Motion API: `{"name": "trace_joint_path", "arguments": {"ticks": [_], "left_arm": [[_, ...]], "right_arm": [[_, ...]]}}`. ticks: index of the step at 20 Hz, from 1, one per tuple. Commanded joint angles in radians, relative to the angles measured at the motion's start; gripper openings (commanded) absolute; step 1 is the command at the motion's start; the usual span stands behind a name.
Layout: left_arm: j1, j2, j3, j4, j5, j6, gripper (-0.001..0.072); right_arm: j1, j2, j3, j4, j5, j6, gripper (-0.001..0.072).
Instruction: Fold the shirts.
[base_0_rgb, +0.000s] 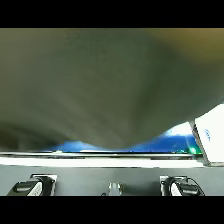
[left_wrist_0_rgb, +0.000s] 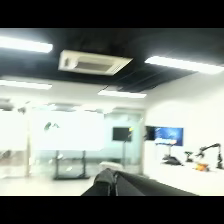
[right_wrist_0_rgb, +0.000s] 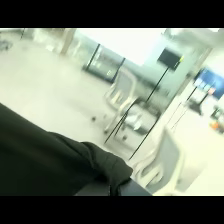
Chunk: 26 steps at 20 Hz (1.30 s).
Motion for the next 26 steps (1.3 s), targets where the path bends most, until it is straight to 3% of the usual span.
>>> {"name": "trace_joint_path", "arguments": {"ticks": [1,6,8,10,12,15,17,21,22,23,24,25,26], "left_arm": [[0.001,-0.063,0.006,0.067,-0.048,-0.018,0.0023],[-0.003,-0.261,-0.146,0.064,-0.36,-0.047,0.0024],[-0.003,-0.348,-0.32,0.064,-0.356,-0.043,0.0025],[-0.003,-0.432,-0.474,0.063,-0.248,-0.036,0.0025],[-0.003,-0.518,-0.545,0.063,-0.145,-0.037,0.0025],[-0.005,-0.645,-0.549,0.047,-0.04,-0.037,0.0026],[-0.016,-0.708,-0.549,0.035,-0.005,-0.037,0.0026],[-0.078,-0.824,-0.549,0.001,-0.059,-0.038,0.0026],[-0.098,-0.846,-0.549,-0.001,-0.08,-0.039,0.0027],[-0.113,-0.858,-0.549,-0.001,-0.097,-0.039,0.0101],[-0.116,-0.859,-0.548,0.0,-0.118,-0.04,0.038],[-0.105,-0.853,-0.538,0.008,-0.169,-0.04,0.0634],[-0.081,-0.849,-0.512,0.037,-0.264,-0.036,0.0638]], "right_arm": [[0.0,-0.058,0.003,-0.011,0.174,0.049,0.0014],[0.0,-0.354,-0.066,-0.031,0.539,0.048,0.0014],[0.0,-0.492,-0.18,-0.037,0.454,0.05,0.0014],[0.009,-0.631,-0.245,-0.018,0.237,0.074,0.0015],[0.009,-0.749,-0.245,0.077,0.018,0.095,0.0015],[0.009,-0.853,-0.245,0.231,-0.201,0.164,0.0016],[0.009,-0.911,-0.245,0.264,-0.241,0.164,0.0016],[0.009,-1.028,-0.245,0.272,-0.122,0.188,0.0017],[0.009,-1.047,-0.245,0.286,-0.095,0.188,0.006],[0.009,-1.052,-0.245,0.29,-0.084,0.187,0.0223],[0.002,-1.048,-0.231,0.289,-0.053,0.168,0.0426],[-0.012,-1.042,-0.203,0.28,0.004,0.108,0.0469],[-0.036,-1.031,-0.172,0.253,0.085,0.049,0.0505]]}}
